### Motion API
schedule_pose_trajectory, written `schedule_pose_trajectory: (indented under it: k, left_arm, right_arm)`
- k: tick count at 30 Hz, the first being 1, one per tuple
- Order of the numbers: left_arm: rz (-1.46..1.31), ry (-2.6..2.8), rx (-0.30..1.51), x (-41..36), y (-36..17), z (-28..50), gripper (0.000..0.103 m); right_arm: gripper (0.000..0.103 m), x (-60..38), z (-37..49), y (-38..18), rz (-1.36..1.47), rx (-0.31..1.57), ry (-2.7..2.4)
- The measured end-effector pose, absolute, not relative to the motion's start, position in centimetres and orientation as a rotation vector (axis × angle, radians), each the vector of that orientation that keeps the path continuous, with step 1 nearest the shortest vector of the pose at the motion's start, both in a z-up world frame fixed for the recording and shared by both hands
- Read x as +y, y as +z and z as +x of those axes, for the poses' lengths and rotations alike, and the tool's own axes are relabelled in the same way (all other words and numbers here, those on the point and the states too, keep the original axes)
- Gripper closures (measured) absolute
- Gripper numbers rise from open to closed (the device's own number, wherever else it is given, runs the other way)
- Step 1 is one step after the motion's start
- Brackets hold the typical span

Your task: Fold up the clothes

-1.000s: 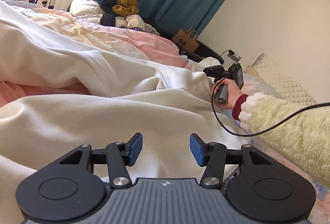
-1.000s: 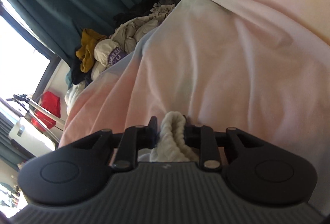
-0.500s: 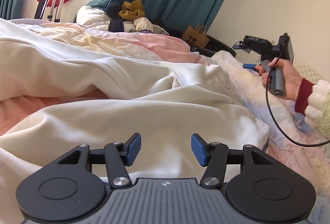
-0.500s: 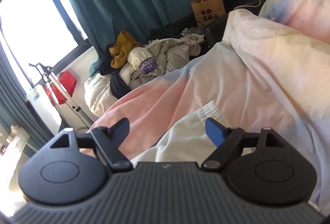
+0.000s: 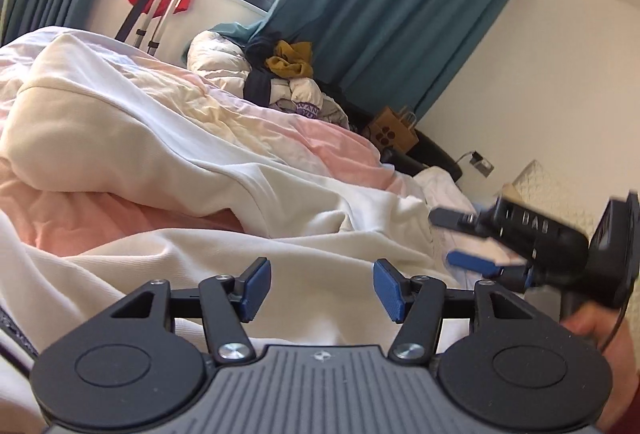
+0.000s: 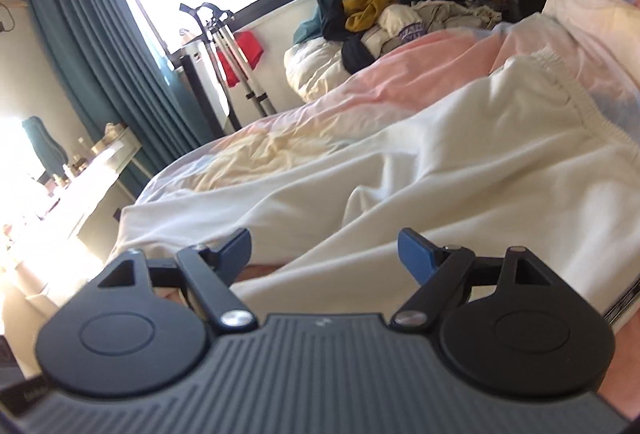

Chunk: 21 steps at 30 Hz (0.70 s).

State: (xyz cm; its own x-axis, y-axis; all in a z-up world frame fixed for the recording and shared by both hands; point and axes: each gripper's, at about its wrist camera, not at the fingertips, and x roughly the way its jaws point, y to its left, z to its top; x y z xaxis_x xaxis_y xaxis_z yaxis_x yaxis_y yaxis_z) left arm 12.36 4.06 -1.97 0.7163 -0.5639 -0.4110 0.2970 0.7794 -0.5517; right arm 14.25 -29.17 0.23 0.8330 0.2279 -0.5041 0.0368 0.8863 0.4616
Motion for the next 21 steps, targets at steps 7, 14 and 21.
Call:
schedule_pose_trajectory:
  k: [7, 14, 21]
  left_arm:
    - [-0.74, -0.329, 0.639, 9.9, -2.9, 14.7, 0.03]
    - [-1.056, -0.12, 0.612, 15.1, -4.0, 18.0, 0.022]
    - [-1.377, 0.148, 0.639, 20.5, -8.5, 21.7, 0.022]
  right_arm:
    - [0.021, -26.7, 13.6, -4.3, 0.501, 0.66, 0.13]
    - [0.021, -26.0, 16.1, -7.1, 0.511, 0.713, 0.148]
    - [0.021, -24.5, 17.6, -8.1, 0.427, 0.71, 0.185]
